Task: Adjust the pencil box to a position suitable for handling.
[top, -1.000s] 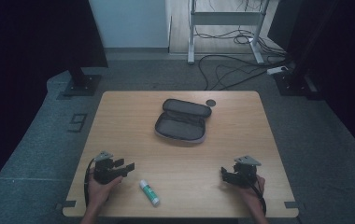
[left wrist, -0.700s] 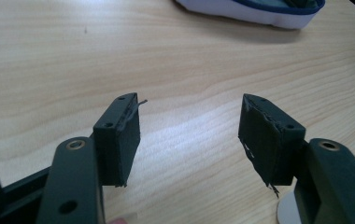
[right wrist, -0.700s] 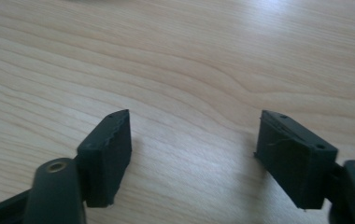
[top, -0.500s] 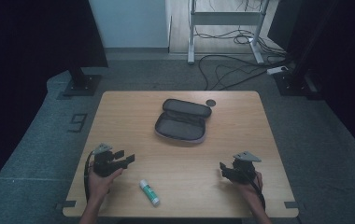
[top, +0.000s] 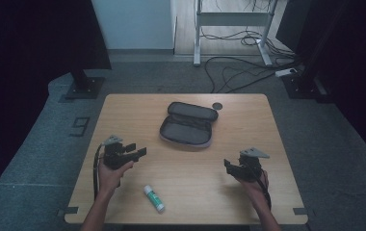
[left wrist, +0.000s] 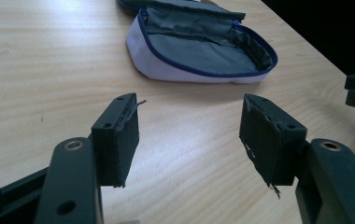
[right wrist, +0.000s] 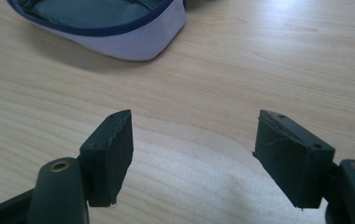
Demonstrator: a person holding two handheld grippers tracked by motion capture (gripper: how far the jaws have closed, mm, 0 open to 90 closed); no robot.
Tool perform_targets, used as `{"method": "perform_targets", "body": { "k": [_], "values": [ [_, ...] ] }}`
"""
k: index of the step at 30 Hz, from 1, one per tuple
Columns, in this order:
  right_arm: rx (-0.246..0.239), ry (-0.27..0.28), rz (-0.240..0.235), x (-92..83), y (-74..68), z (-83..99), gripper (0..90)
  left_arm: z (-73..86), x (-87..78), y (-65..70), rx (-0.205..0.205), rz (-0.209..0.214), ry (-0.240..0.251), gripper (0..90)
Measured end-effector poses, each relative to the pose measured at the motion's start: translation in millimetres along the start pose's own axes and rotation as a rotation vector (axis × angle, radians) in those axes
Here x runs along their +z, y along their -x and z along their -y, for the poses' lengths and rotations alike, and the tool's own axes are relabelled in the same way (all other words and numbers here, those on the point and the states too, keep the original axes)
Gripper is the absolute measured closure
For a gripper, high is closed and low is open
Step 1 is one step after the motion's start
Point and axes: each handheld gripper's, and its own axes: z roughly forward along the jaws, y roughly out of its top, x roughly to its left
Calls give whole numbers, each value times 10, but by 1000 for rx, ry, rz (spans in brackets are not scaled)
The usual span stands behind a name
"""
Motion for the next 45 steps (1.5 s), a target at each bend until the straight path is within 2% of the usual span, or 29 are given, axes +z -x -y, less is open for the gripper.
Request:
{"method": "perform_targets", "body": {
  "k": [5,9,13,20,22,28,33,40,43,45],
  "values": [
    [3,0,-2,19,11,-74,285,-158,141,60,29,-13,-9,380],
    [5,3,-11,47,-6,-131,289,-222,209,108,34,-17,-18,378],
    [-2,4,-23,71,-36,-198,302,-308,316,192,61,-17,-36,376],
    [-24,21,-35,96,-115,-309,312,-388,392,205,79,-34,-32,381],
    [-25,19,-34,119,-128,-334,313,-405,424,186,63,-18,-31,381],
    [-17,20,-38,190,-148,-393,326,-471,537,135,69,-38,-41,385],
    [-23,18,-40,282,-188,-441,340,-499,645,60,39,-41,-39,394],
    [-28,8,-32,402,-222,-505,361,-559,767,46,44,-46,-59,394],
    [-23,6,-33,448,-233,-541,373,-576,812,21,27,-43,-51,397],
    [-22,7,-34,472,-243,-562,380,-572,848,5,26,-58,-58,401]
  ]
}}
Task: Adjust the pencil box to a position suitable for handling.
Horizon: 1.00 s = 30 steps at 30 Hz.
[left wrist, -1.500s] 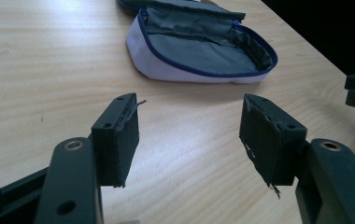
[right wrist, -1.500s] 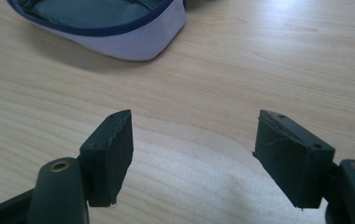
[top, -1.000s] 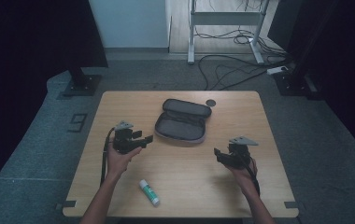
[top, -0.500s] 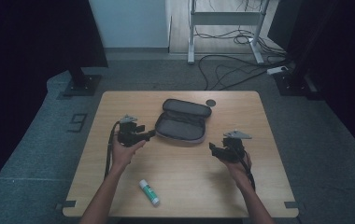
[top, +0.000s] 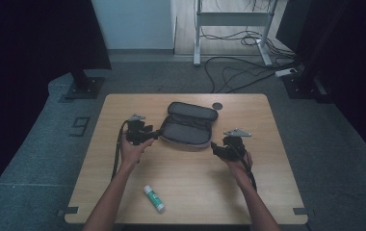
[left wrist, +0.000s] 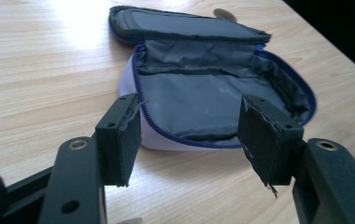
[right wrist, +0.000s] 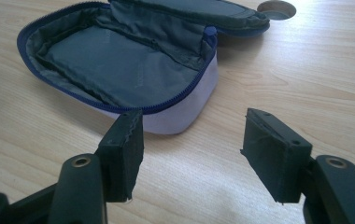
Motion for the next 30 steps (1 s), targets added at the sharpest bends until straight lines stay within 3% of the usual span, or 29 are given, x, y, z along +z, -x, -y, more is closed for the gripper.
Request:
{"method": "perform_targets", "body": {
  "k": [13,18,30],
  "values": [
    [-7,-12,5,174,-37,-88,397,-35,311,28,14,-16,-48,395],
    [2,-22,-7,281,-28,-81,408,18,489,-61,-12,-41,-72,396],
    [8,-30,6,408,75,-158,409,68,624,-165,-25,-74,-88,413]
  ]
}}
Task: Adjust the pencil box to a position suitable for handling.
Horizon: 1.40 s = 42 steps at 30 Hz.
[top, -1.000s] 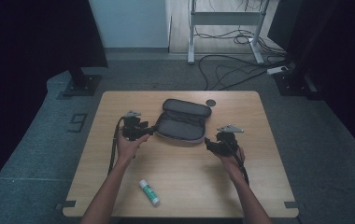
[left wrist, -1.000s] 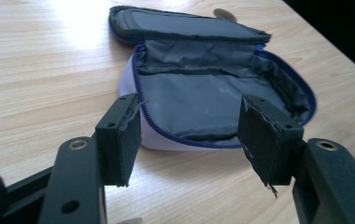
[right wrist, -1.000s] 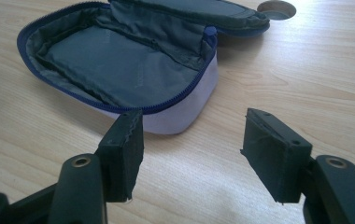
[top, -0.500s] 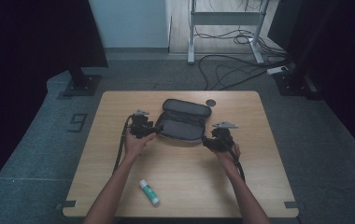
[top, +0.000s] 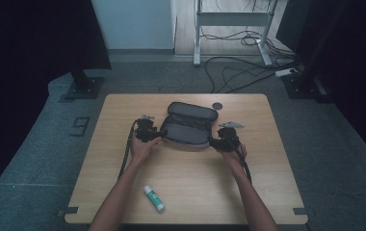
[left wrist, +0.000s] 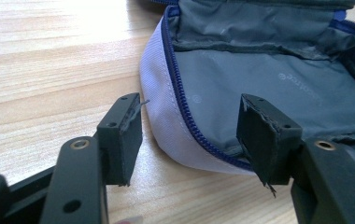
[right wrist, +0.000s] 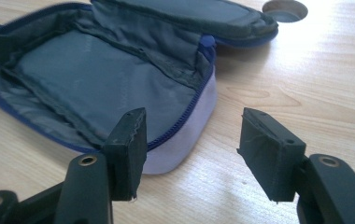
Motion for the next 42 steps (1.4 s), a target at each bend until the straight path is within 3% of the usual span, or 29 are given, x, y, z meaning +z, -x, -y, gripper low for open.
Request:
{"method": "perform_targets", "body": {
  "k": [4,12,16,28,36,42],
  "values": [
    [28,6,-11,69,42,17,414,13,28,-8,2,-2,-7,431],
    [36,0,-14,163,40,9,427,30,68,-11,9,-1,-13,493],
    [12,5,0,169,-4,-42,426,40,83,-30,5,-6,-25,518],
    [15,28,10,164,-23,-91,426,50,93,-40,5,-6,-32,549],
    [5,-13,14,300,-45,-49,465,59,114,-48,1,-14,-41,552],
    [40,-46,-5,395,-9,-16,519,63,120,-64,-2,-10,-38,573]
  ]
}}
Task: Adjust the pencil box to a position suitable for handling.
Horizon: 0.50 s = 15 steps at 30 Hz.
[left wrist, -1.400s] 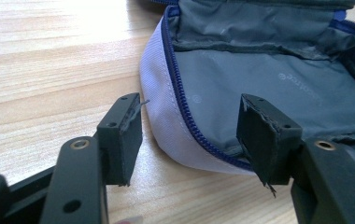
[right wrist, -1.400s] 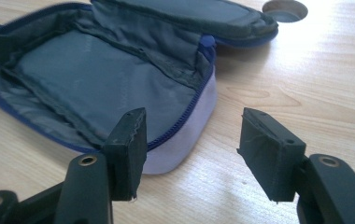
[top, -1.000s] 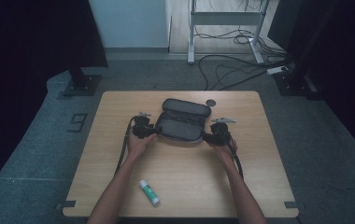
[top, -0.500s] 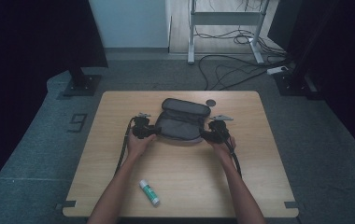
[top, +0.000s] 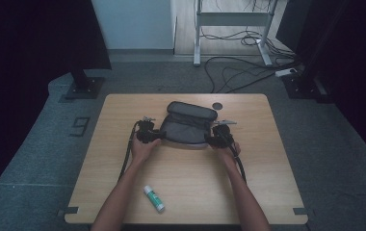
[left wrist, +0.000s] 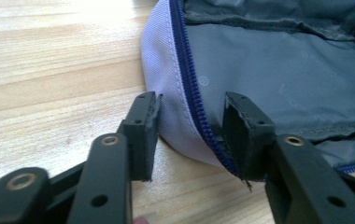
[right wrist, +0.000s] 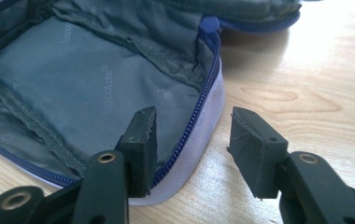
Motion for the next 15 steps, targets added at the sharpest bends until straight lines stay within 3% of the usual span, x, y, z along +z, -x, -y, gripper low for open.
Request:
{"method": "perform_targets", "body": {
  "k": [9,15],
  "values": [
    [1,-59,6,115,-41,-4,611,-2,-5,-16,3,3,2,624],
    [10,-61,26,101,-23,-25,783,-12,-30,-32,-8,6,0,702]
  ]
}}
